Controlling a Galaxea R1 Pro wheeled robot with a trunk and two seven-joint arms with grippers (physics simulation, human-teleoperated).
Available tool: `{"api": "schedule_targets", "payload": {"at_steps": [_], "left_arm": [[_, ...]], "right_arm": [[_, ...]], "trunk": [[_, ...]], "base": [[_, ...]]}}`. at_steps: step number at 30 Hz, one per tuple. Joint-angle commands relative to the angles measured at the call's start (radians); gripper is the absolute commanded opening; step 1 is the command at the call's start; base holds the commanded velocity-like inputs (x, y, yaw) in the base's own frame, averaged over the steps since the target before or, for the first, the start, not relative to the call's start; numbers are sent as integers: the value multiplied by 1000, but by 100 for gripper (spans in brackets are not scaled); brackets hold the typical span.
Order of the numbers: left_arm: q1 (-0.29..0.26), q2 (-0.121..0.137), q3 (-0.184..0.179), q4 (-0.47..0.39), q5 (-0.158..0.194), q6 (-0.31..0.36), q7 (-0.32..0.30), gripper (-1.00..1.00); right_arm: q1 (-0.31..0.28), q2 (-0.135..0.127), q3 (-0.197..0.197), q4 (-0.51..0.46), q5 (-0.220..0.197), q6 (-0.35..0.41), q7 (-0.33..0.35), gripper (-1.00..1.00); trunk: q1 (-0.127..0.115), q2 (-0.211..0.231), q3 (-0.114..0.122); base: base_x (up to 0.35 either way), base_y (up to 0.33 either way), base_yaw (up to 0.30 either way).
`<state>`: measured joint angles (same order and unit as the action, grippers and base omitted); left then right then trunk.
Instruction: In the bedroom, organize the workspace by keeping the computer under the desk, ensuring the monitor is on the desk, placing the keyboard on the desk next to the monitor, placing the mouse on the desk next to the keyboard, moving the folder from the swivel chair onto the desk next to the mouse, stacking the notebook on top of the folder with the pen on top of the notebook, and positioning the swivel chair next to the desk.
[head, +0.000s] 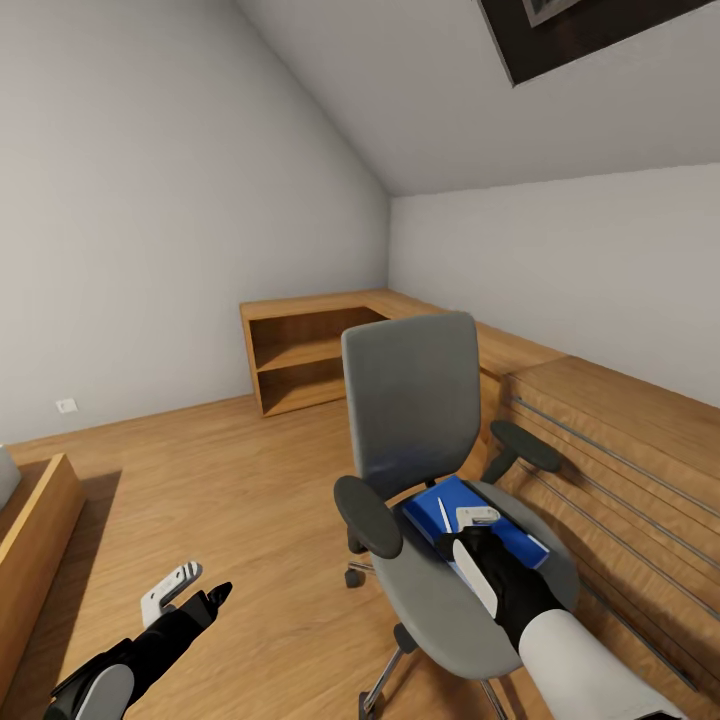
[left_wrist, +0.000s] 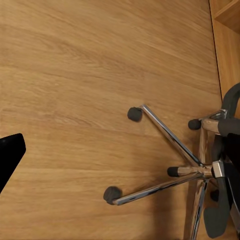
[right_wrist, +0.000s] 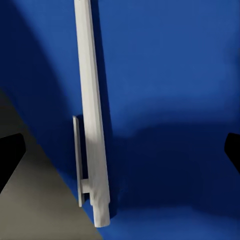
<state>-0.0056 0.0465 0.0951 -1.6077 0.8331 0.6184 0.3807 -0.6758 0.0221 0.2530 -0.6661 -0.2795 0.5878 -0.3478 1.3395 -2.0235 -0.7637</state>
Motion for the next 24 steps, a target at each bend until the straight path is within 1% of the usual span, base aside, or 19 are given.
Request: {"api": "schedule_targets", "payload": {"at_steps": [1,3,9,24], "left_arm": [[-1,0,0,-1,11,3,9,100],[-1,0,0,-1,11,3,9,100],[-1,0,-1,-1,11,3,9,100],[-1,0,-1,-1,11,3,9,100]], "right_arm": [[-1,-1,5,-1,-11,3,-10,100],[-1,-1,5,-1,-10,3,-10,100],[-1,-1,5,-1,-10,3,-10,100],[-1,-2,5,-1,-10,3,-10,100]], "trunk": [[0,0,-1],[0,0,-1],[23,-42,-20],[23,-42,-20]], "base": [[0,0,0],[0,0,0],[0,0,0],[0,0,0]]}}
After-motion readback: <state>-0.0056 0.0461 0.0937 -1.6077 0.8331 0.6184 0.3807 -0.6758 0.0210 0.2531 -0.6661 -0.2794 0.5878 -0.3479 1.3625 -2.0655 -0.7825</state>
